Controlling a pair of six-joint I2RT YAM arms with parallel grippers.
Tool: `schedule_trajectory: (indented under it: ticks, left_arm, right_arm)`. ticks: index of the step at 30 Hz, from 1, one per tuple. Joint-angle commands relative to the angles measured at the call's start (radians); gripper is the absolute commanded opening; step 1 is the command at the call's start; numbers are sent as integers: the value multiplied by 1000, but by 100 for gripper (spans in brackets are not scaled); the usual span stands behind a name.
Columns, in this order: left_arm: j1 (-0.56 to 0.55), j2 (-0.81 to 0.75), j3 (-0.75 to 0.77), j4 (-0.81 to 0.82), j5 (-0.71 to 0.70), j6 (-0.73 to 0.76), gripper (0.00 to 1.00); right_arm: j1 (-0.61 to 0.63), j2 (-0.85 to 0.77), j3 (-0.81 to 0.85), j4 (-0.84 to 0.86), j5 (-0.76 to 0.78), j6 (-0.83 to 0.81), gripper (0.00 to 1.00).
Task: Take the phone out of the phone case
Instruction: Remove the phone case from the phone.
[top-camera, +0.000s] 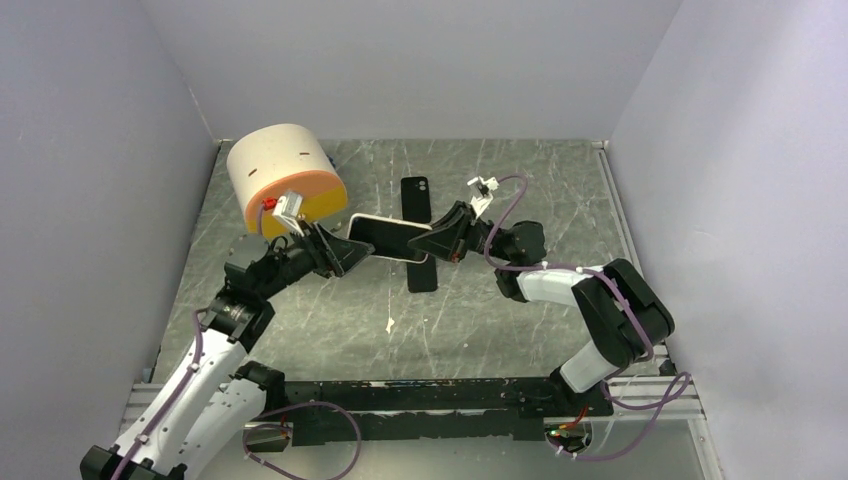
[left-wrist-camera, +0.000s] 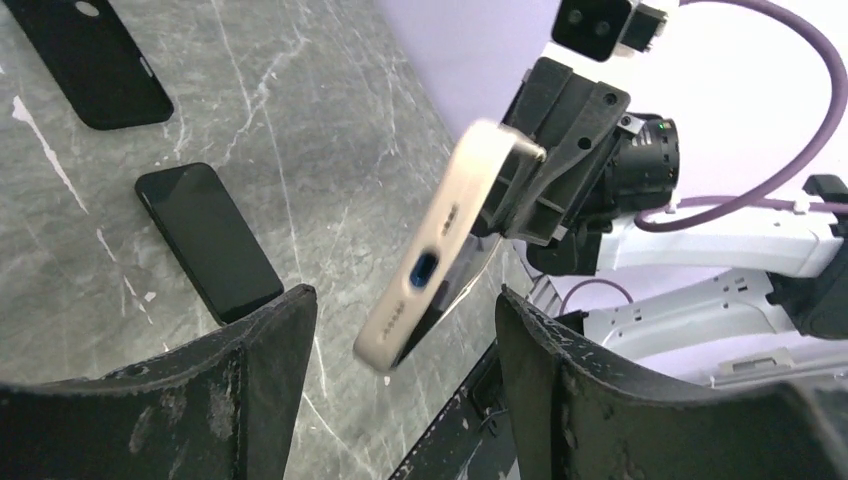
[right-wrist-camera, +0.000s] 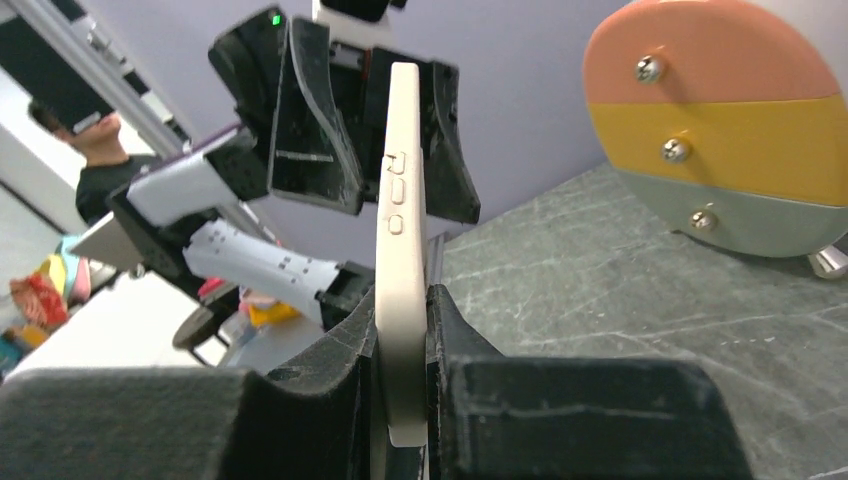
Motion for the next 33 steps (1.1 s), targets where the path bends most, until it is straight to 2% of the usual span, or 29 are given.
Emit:
schedule_trajectory:
  ticks: [1,8,11,13,17,18,19,22,25,33]
  left_arm:
    - [1,-21,-68,240,-84,-160,70]
    - [1,4,-156,501,-109,-292,66]
    - [0,27,-167,582,-102,-310,60]
    - [0,33,-180,624,-105,-318,51]
    - [1,5,-215,685,-143,-317,18]
    - [1,-9,-219,677,-153,-310,8]
    - [1,-22,-219,660,-163,-302,3]
    - [0,-66,-208,590,-196,-291,3]
    - [1,-96,-208,570,-219,-289,3]
    - [1,-142,-228,563,-275,-319,3]
  right_arm:
    - [30,-52,-16,253,204,34,0]
    - [118,-51,-13,253,331,32,0]
    - [145,-33,0,253,358,40,0]
    - [158,-23,11,253,356,41,0]
    - [163,-10,7,253,343,39,0]
    - [164,-10,-1,251,340,33,3]
    - [164,-9,-6,249,332,27,9]
    - [163,2,-12,244,291,7,28]
    - [164,31,-10,253,243,10,41]
    - [167,39,-20,253,115,-30,45]
